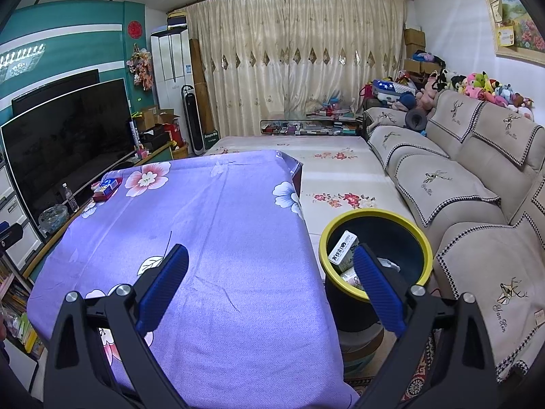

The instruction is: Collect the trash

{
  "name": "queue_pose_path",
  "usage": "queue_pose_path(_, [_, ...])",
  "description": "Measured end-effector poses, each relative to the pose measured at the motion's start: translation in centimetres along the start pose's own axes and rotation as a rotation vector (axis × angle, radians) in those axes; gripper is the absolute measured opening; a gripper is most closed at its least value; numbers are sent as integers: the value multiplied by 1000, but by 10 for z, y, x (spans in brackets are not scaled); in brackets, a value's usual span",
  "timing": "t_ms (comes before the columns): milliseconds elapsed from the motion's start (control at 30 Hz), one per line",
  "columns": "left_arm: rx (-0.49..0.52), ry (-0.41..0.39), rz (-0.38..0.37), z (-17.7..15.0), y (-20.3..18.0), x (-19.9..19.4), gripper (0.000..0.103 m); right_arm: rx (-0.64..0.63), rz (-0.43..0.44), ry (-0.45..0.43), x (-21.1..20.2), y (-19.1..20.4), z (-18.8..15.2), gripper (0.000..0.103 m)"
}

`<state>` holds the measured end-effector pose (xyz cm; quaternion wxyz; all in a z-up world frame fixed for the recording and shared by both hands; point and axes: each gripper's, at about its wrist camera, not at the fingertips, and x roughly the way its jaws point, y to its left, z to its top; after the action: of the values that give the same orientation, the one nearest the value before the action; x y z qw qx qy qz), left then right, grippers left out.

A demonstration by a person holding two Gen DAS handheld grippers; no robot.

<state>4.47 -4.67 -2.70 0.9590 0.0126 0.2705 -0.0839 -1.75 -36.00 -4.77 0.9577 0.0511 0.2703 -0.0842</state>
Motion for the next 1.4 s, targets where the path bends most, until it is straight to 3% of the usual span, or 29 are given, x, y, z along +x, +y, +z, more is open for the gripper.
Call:
queue_pose_path(967, [10,8,4,-1,3,6,98,3,0,13,7,4,-7,93])
queue_pose_path(1133, [31,-20,10,0,4,7,98,5,4,26,11,5,-9,93])
queue_pose_path(1267, [-3,24,-4,6,11,24,98,-1,21,45,21,7,-8,93])
queue_pose_path(1400, [-59,79,13,14,29,64,98,3,69,84,56,16,-1,96])
